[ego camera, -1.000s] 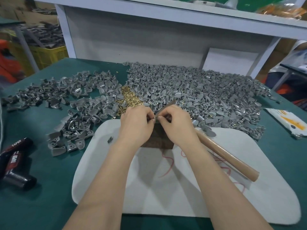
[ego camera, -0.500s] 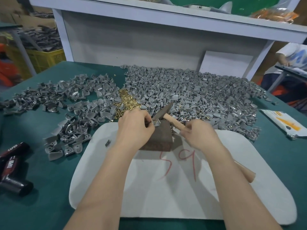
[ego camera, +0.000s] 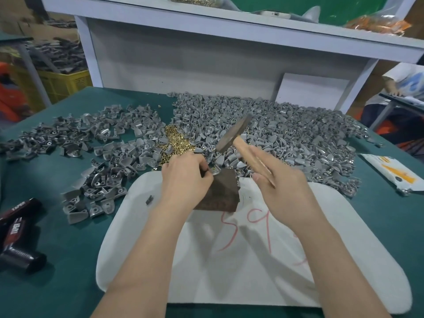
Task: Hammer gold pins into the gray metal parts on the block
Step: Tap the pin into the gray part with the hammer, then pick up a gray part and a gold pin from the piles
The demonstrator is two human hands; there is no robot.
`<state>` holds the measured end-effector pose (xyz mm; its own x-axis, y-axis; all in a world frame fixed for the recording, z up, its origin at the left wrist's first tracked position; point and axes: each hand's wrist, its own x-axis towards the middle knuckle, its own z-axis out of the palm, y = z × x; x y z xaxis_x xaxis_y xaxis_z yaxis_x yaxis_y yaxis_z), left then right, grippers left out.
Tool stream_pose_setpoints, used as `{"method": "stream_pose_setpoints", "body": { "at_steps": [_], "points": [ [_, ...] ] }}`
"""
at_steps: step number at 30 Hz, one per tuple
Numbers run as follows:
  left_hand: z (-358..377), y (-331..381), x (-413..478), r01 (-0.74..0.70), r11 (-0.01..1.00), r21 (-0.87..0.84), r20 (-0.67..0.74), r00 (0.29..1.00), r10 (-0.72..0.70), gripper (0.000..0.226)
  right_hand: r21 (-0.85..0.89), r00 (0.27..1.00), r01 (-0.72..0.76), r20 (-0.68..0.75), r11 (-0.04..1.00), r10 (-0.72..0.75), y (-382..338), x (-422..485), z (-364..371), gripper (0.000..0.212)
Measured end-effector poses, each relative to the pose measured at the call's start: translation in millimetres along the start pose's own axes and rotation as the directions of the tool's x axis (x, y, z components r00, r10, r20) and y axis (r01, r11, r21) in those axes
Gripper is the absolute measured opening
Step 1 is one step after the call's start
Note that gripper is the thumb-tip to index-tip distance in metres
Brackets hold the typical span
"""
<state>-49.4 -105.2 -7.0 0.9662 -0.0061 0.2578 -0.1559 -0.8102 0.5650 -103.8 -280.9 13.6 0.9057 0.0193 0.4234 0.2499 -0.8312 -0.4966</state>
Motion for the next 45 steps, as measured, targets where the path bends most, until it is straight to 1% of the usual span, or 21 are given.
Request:
{"method": "stream_pose_setpoints", "body": {
  "at_steps": [2, 4, 8, 10, 13, 14, 17, 19, 21, 24, 26, 28, 30, 32, 34, 37, 38, 39, 42, 44, 45],
  "points": [
    [-0.6, 0.1, -0.4, -0.001, 1.000, -0.001, 0.011, 1.000, 0.001, 0.005, 0.030, 0.993, 0.077, -0.097, 0.997, -0.073, -3.8, -8.2, -3.6, 0.071],
    [-1.5, 0.5, -1.4, -0.007, 1.000, -0.008, 0.015, 1.000, 0.007, 0.007, -0.030, 0.989, 0.110, -0.100, 0.994, -0.112, -2.9, -15.5, -7.8, 0.073],
    [-4.8, 1.9, -2.9, 0.013, 0.998, -0.054, 0.003, 1.000, -0.012, 0.008, -0.173, 0.987, 0.105, 0.137, 0.979, -0.081, -7.5, -19.6, -17.1, 0.072],
    [-5.9, 2.4, -3.3, 0.011, 0.998, -0.054, 0.002, 1.000, -0.011, 0.007, -0.227, 0.990, 0.137, 0.054, 0.964, -0.128, -9.6, -14.7, -22.4, 0.080],
    [-4.2, 0.9, -2.9, -0.027, 0.999, -0.042, -0.001, 1.000, 0.027, 0.012, -0.114, 0.966, 0.193, -0.150, 0.975, -0.209, -11.6, -11.9, -27.0, 0.071],
    [-3.7, 1.2, -3.1, -0.036, 0.998, -0.043, -0.005, 0.999, 0.036, 0.013, -0.135, 0.966, 0.200, -0.140, 0.970, -0.218, -12.9, -11.3, -25.7, 0.071],
    [-4.4, 1.1, -2.9, -0.015, 0.999, -0.044, -0.017, 1.000, 0.014, 0.007, -0.247, 0.981, 0.192, 0.046, 0.950, -0.187, -20.2, -18.7, -14.0, 0.088],
    [-4.5, 0.0, -2.1, -0.006, 0.999, -0.039, -0.018, 1.000, 0.005, 0.006, -0.266, 0.981, 0.195, 0.058, 0.944, -0.186, -22.2, -17.6, -10.1, 0.092],
    [-4.2, 0.2, -2.6, -0.014, 0.999, -0.049, -0.012, 1.000, 0.013, 0.007, -0.244, 0.977, 0.204, -0.016, 0.948, -0.215, -20.3, -15.0, -10.3, 0.088],
    [-3.8, 1.0, -3.2, -0.022, 0.997, -0.069, -0.024, 0.999, 0.021, 0.011, -0.159, 0.973, 0.118, -0.180, 0.980, -0.146, -12.5, -11.9, -17.4, 0.066],
    [-3.2, 1.6, -3.2, -0.025, 0.996, -0.082, -0.023, 0.999, 0.024, 0.012, -0.134, 0.967, 0.097, -0.224, 0.986, -0.125, -9.5, -15.7, -18.2, 0.059],
    [-3.1, 1.4, -3.5, -0.020, 0.997, -0.077, -0.009, 1.000, 0.019, 0.012, -0.129, 0.976, 0.106, -0.174, 0.986, -0.127, -11.6, -23.5, -13.9, 0.061],
    [-3.9, 0.9, -2.9, -0.003, 0.997, -0.077, -0.008, 1.000, 0.003, 0.009, -0.133, 0.991, 0.128, -0.030, 0.983, -0.133, -17.0, -28.6, -7.1, 0.070],
    [-5.7, 1.4, -3.4, 0.007, 0.997, -0.083, -0.013, 1.000, -0.009, 0.007, -0.206, 0.989, 0.132, 0.100, 0.970, -0.113, -19.3, -27.0, -2.7, 0.070],
    [-6.0, 1.5, -4.7, 0.001, 0.996, -0.086, -0.013, 1.000, -0.002, 0.008, -0.226, 0.994, 0.087, 0.089, 0.970, -0.068, -19.3, -19.2, -6.8, 0.063],
    [-5.2, 0.7, -4.1, -0.010, 0.998, -0.070, -0.017, 1.000, 0.009, 0.013, -0.084, 0.992, 0.055, -0.113, 0.995, -0.064, -15.1, -12.5, -12.6, 0.060],
    [-4.9, 0.8, -4.1, -0.005, 0.997, -0.072, -0.014, 1.000, 0.004, 0.013, -0.073, 0.988, 0.066, -0.136, 0.995, -0.076, -13.8, -12.9, -13.1, 0.059],
    [-5.1, 1.2, -3.6, -0.001, 0.997, -0.071, -0.010, 1.000, 0.000, 0.013, -0.091, 0.991, 0.071, -0.104, 0.993, -0.081, -14.6, -14.4, -12.3, 0.059],
    [-7.5, 3.6, -3.5, 0.016, 0.998, -0.053, 0.001, 1.000, -0.016, 0.009, -0.198, 0.992, 0.030, 0.129, 0.980, -0.004, -15.5, -19.2, -5.9, 0.058],
    [-8.4, 3.7, -3.8, 0.027, 0.997, -0.072, 0.000, 1.000, -0.027, 0.010, -0.222, 0.991, 0.037, 0.130, 0.974, -0.008, -16.8, -14.3, -8.4, 0.063],
    [-8.3, 3.6, -4.0, 0.025, 0.997, -0.077, 0.001, 1.000, -0.025, 0.010, -0.196, 0.996, 0.051, 0.076, 0.979, -0.037, -18.1, -12.4, -9.6, 0.068]
  ]
}}
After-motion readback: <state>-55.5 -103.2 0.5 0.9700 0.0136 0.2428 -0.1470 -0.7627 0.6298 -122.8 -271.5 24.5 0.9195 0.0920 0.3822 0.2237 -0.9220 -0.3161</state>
